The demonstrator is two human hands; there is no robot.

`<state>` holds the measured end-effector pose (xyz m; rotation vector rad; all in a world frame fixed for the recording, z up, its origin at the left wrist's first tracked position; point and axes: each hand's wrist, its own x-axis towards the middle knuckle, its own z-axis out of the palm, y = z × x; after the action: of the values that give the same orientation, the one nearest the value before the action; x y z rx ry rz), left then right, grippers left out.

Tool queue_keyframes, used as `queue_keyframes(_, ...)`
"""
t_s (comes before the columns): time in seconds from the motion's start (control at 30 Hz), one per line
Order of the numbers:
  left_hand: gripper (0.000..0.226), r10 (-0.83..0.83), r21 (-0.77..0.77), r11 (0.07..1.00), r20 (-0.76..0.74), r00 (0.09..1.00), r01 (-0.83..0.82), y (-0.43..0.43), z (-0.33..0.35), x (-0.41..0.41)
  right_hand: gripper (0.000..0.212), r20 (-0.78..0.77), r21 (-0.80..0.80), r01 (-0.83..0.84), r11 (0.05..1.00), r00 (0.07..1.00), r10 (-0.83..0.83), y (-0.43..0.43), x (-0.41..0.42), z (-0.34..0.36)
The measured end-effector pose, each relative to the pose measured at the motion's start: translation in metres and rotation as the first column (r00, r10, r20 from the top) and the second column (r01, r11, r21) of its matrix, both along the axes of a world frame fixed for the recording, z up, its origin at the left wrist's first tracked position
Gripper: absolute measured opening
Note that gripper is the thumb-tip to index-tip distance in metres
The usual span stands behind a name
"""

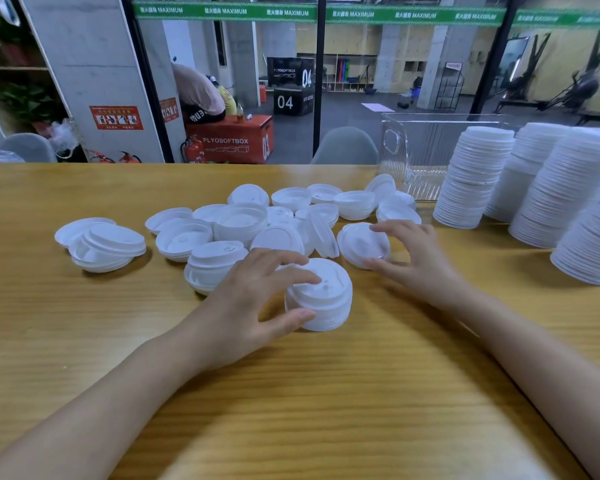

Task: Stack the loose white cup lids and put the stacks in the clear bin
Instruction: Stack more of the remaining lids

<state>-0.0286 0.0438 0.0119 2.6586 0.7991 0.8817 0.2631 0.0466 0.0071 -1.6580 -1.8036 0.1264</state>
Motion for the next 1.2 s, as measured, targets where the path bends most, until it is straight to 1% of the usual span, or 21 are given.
queue_keyframes(0.17,0.047,-0.012,-0.013,1.0,-0.005,1.0,0.011,0.002,-0.002,-0.001,0.059,0.002,-0.064,0.027,0.998,1.0,-0.027,0.008,0.002,-0.005)
queue_keyframes(0.27,0.047,-0.02,-0.012,1.0,0.0,1.0,0.02,0.003,-0.002,-0.001,0.059,0.042,-0.061,0.049,0.997,0.998,-0.046,0.012,0.002,-0.007)
queue_keyframes(0.37,0.046,-0.028,-0.004,1.0,0.004,1.0,0.028,0.004,-0.003,-0.002,0.054,0.054,-0.047,0.082,0.996,0.995,-0.079,0.013,0.002,-0.007)
queue_keyframes(0.47,0.044,-0.035,-0.012,0.999,0.017,0.999,0.035,0.005,-0.003,-0.002,0.047,-0.007,0.038,0.104,0.994,0.995,-0.104,0.01,0.004,-0.002)
queue_keyframes(0.5,0.044,-0.032,-0.024,0.999,0.029,0.999,0.033,0.005,-0.002,-0.002,0.045,-0.041,0.085,0.091,0.992,0.995,-0.088,0.007,0.004,0.001)
queue_keyframes(0.57,0.043,-0.014,-0.01,1.0,0.069,0.998,0.014,0.006,0.001,-0.003,0.041,-0.176,0.131,0.03,0.991,0.984,-0.006,-0.003,-0.001,0.012)
queue_keyframes(0.63,0.04,0.026,0.057,0.998,0.127,0.992,-0.034,0.007,0.004,-0.004,0.042,-0.303,0.096,-0.083,0.992,0.947,0.108,-0.015,-0.009,0.023)
queue_keyframes(0.67,0.039,0.053,0.07,0.995,0.159,0.986,-0.064,0.008,0.006,-0.004,0.043,-0.319,0.076,-0.153,0.985,0.932,0.17,-0.021,-0.015,0.028)
queue_keyframes(0.77,0.038,0.103,0.047,0.992,0.242,0.965,-0.118,0.009,0.01,-0.007,0.04,-0.255,0.014,-0.337,0.941,0.909,0.329,-0.03,-0.03,0.031)
queue_keyframes(0.83,0.037,0.102,0.032,0.993,0.256,0.961,-0.114,0.008,0.011,-0.007,0.039,-0.232,-0.021,-0.383,0.924,0.9,0.368,-0.031,-0.038,0.026)
queue_keyframes(1.03,0.032,0.029,0.085,0.995,0.218,0.976,-0.048,0.006,0.013,-0.005,0.039,-0.205,-0.048,-0.408,0.912,0.897,0.391,-0.031,-0.043,0.021)
queue_keyframes(1.2,0.031,-0.007,0.031,1.0,0.181,0.983,0.002,0.004,0.012,-0.005,0.041,-0.183,-0.042,-0.405,0.914,0.902,0.391,-0.031,-0.045,0.018)
